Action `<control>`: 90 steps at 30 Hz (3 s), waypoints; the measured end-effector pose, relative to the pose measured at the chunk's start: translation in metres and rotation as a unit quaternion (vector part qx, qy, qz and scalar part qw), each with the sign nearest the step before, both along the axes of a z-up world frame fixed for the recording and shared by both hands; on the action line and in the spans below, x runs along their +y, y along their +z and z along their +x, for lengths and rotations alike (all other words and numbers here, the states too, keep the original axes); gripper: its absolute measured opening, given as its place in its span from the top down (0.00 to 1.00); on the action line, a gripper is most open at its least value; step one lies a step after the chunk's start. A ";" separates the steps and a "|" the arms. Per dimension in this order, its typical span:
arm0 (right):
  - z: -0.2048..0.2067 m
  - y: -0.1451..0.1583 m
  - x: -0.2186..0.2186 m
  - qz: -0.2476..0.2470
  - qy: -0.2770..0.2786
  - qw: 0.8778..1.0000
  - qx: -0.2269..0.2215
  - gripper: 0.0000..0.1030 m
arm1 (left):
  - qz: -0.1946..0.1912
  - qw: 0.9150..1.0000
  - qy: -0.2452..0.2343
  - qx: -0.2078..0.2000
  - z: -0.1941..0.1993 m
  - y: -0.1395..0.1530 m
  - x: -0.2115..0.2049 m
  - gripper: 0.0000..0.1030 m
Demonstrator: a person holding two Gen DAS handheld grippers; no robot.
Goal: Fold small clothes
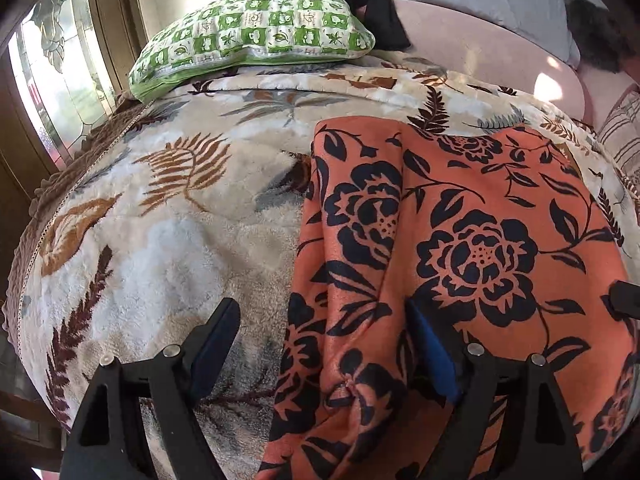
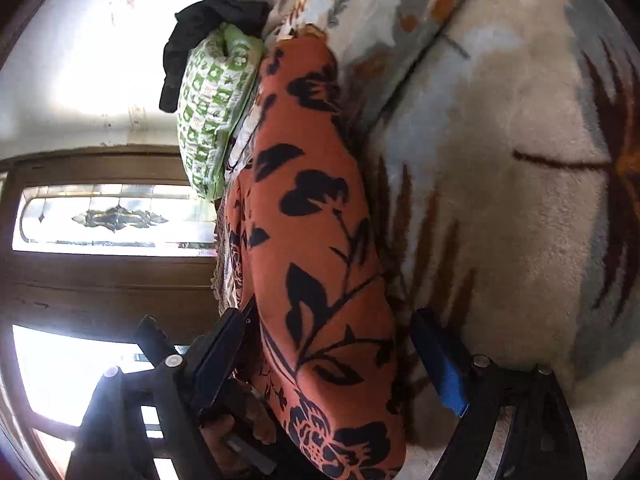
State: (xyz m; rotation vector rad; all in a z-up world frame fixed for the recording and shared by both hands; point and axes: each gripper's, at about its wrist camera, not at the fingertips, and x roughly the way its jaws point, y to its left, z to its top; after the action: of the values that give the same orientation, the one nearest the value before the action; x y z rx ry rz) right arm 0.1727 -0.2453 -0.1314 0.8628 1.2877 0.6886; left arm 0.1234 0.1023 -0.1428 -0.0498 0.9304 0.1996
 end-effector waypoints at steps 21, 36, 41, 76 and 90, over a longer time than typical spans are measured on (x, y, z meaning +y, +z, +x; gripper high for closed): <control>0.061 0.024 0.037 -0.155 0.004 0.987 -0.027 0.68 | -0.106 0.994 -0.011 -0.009 -0.002 -0.012 0.024 0.13; 0.109 -0.001 0.025 -0.116 -0.043 0.992 0.018 0.73 | -0.116 0.993 -0.009 -0.006 0.001 -0.013 0.026 0.11; 0.103 0.029 0.066 -0.253 -0.004 0.965 -0.072 0.73 | -0.111 0.994 -0.004 -0.006 0.004 -0.014 0.024 0.09; 0.018 0.029 0.039 -0.157 0.019 0.987 -0.028 0.27 | -0.193 0.981 -0.010 0.013 0.007 0.020 0.056 0.10; 0.023 0.035 0.053 -0.187 0.016 0.982 -0.033 0.27 | -0.134 0.991 -0.023 0.007 0.011 0.028 0.051 0.10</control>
State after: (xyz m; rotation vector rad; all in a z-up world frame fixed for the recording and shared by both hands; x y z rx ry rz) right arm 0.1959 -0.1922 -0.0968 0.5094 1.3200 0.4727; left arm 0.1346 0.1534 -0.1144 -0.2746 0.9666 0.0324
